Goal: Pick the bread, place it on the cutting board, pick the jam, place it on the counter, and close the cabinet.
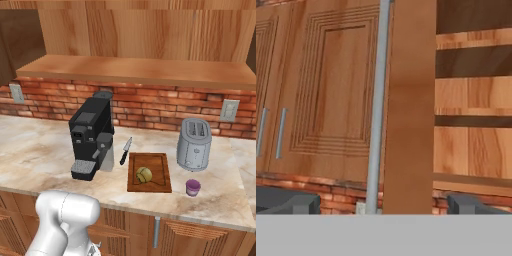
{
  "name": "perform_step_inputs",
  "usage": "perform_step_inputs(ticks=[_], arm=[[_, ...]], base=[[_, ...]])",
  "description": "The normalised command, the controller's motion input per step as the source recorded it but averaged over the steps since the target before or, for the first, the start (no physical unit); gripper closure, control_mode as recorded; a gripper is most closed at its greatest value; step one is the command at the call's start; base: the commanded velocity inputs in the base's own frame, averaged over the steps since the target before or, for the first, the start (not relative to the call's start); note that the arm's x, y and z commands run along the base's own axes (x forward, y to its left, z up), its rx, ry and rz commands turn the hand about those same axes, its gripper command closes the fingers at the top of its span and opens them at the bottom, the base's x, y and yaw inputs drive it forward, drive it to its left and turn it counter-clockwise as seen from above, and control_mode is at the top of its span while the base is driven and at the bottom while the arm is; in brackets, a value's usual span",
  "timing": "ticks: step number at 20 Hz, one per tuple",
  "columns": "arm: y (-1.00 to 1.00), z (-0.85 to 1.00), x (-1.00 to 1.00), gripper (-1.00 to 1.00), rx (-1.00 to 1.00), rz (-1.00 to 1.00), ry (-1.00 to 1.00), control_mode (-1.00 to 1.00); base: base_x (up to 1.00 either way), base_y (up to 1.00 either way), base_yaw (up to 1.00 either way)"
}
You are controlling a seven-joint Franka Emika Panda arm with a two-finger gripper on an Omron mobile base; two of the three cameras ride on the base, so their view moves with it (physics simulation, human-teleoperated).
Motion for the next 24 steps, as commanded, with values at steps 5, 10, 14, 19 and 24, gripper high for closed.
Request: perform_step_inputs(ticks=[5,10,14,19,24], arm=[[0.0,0.0,0.02,-1.0,0.0,-0.09,-0.02,-1.0],[0.0,0.0,0.0,-1.0,0.0,-0.1,-0.03,-1.0],[0.0,0.0,0.04,-1.0,0.0,-0.11,-0.05,-1.0],[0.0,0.0,0.11,-1.0,0.0,-0.1,-0.08,-1.0],[0.0,0.0,0.17,-1.0,0.0,-0.09,-0.07,-1.0]], base=[[0.0,0.0,0.0],[0.0,0.0,0.0],[0.0,0.0,0.0],[0.0,0.0,0.0],[0.0,0.0,0.0]])
